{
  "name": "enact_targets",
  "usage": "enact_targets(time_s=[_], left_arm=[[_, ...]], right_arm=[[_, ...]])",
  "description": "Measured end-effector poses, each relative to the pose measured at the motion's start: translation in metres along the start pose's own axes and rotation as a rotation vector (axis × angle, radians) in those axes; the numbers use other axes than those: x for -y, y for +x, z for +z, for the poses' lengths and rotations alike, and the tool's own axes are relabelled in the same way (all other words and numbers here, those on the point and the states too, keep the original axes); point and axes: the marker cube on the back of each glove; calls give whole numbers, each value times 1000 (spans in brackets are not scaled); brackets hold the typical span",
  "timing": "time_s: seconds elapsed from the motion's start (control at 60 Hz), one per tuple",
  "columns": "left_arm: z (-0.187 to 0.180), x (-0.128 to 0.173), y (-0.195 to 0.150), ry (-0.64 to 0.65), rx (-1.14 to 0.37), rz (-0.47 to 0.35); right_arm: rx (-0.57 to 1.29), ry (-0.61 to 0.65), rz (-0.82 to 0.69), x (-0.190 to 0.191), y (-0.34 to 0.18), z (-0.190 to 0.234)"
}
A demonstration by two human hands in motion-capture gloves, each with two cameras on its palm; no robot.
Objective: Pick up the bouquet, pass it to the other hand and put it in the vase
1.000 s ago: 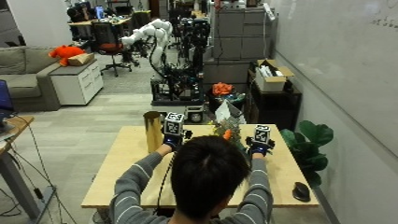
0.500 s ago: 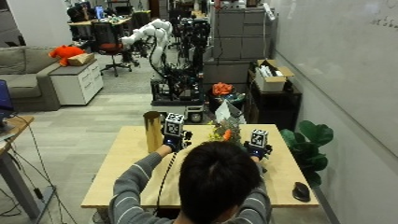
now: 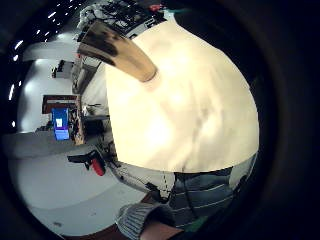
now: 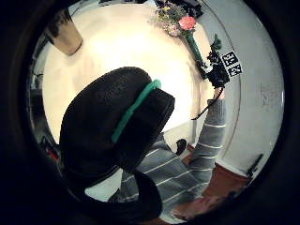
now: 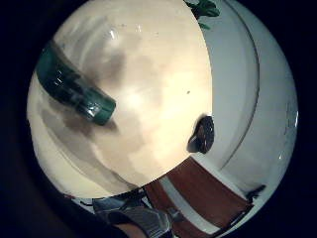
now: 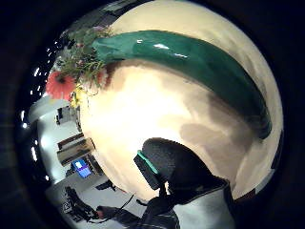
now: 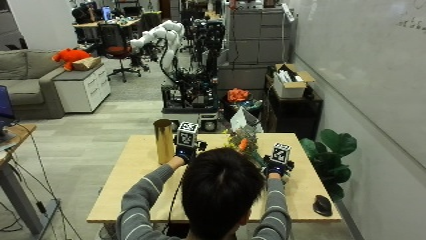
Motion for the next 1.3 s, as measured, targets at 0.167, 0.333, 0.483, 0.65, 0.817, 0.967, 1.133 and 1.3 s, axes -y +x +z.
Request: enact_targets(time_s=[0.167,0.333,0.483,0.65,0.817,0.967,1.133,1.3], left_arm=[[2,2,-1,2,-2,11],[0,3,-9,20,21,-35],[4,-1,-14,-18,46,-92],[6,6,-12,29,21,-62],[9,6,-12,5,5,-22],[10,6,-14,16,24,-43],[11,7,-18,19,30,-66],[9,5,-18,20,33,-67]], right_arm=[[5,-55,-45,2,10,15],[1,-37,2,5,19,24],[6,-40,19,9,21,35],[25,-13,43,15,24,41],[33,-64,44,10,25,42],[56,-34,31,14,25,43],[75,-16,13,19,24,45],[53,-17,-76,18,21,45]])
